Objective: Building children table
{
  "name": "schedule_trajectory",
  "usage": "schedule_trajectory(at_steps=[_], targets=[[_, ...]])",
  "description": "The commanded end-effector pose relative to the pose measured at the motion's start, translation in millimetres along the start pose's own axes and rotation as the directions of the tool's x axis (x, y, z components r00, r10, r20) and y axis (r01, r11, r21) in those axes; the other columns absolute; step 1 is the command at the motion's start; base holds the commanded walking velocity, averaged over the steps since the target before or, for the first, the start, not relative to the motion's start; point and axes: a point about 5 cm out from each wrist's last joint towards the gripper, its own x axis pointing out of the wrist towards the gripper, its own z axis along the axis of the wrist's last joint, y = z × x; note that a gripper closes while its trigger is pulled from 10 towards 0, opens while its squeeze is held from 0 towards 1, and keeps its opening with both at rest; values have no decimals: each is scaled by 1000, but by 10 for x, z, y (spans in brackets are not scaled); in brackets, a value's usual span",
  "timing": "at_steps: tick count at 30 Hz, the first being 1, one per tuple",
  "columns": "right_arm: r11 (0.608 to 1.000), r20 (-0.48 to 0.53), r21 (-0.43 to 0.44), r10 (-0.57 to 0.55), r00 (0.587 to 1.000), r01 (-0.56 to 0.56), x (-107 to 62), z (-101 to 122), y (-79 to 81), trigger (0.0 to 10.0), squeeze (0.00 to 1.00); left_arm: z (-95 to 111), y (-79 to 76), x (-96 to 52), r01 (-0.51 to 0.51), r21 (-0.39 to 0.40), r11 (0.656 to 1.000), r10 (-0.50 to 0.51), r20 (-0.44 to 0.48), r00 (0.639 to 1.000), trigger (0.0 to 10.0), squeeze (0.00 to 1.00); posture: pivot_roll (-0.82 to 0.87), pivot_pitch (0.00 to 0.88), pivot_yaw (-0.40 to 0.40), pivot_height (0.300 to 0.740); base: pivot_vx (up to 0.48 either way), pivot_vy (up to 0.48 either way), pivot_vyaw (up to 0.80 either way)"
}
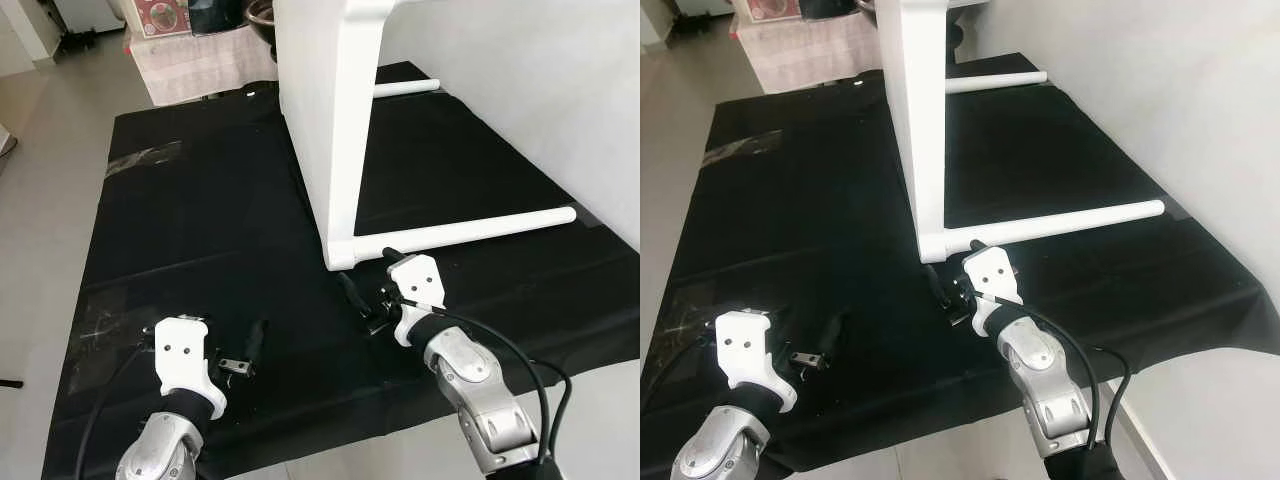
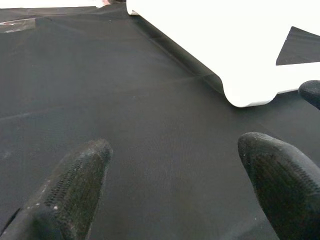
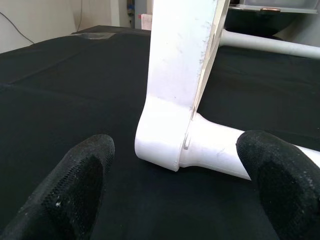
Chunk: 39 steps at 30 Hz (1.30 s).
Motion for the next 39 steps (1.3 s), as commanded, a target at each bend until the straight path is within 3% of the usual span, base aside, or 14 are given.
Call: schedule_trajectory(at_steps=[1, 19, 31, 39], targets=[[1000, -18, 4, 14, 1000, -14, 9, -28, 36, 10000, 0, -58, 22, -15, -10, -13, 1000, 9, -26, 1000, 10000, 0, -91, 151, 30, 740, 0, 0, 0], [1000, -15, 5, 12, 1000, -12, 11, -20, 33, 10000, 0, -47, 40, -21, -33, 5, 999, 33, -24, 999, 10000, 0, -93, 156, 31, 740, 0, 0, 0], [1000, -15, 5, 20, 1000, -20, 13, -17, 38, 10000, 0, -38, 59, -23, -52, -41, 998, 52, -14, 999, 10000, 0, -96, 155, 32, 740, 0, -429, 0], [999, -15, 11, 42, 999, -42, 20, -8, 51, 10000, 0, -30, 72, -15, -69, -48, 997, 68, -8, 998, 10000, 0, -98, 154, 29, 740, 0, 0, 0]])
